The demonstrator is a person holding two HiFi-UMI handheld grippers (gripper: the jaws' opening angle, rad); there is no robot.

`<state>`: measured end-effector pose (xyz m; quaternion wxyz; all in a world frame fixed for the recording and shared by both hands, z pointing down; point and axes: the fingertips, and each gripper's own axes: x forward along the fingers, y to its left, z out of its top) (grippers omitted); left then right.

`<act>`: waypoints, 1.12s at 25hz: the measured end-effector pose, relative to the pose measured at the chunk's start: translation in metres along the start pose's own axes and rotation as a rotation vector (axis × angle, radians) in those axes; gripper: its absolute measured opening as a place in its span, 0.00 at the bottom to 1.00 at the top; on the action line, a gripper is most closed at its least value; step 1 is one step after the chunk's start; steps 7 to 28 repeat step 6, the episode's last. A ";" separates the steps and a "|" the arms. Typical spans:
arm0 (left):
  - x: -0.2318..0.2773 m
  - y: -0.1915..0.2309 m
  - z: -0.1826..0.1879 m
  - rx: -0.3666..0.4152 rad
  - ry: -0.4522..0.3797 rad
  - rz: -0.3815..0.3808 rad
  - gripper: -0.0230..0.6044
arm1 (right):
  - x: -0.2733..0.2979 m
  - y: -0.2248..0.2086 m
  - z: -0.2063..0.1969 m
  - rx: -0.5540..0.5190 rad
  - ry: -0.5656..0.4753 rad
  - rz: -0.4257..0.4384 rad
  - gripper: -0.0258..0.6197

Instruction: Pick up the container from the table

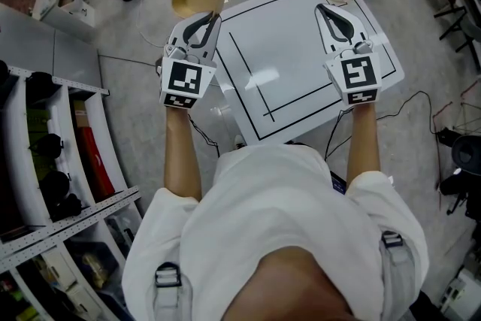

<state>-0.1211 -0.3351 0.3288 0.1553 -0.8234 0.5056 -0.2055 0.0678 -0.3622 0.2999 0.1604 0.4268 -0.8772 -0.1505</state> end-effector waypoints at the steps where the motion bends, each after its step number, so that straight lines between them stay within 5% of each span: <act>1: 0.000 0.000 0.000 0.000 0.001 0.000 0.09 | 0.000 0.000 -0.001 0.000 0.001 0.001 0.06; 28: 0.001 0.001 -0.002 0.001 0.001 0.000 0.09 | 0.002 0.001 -0.002 0.004 0.005 0.002 0.06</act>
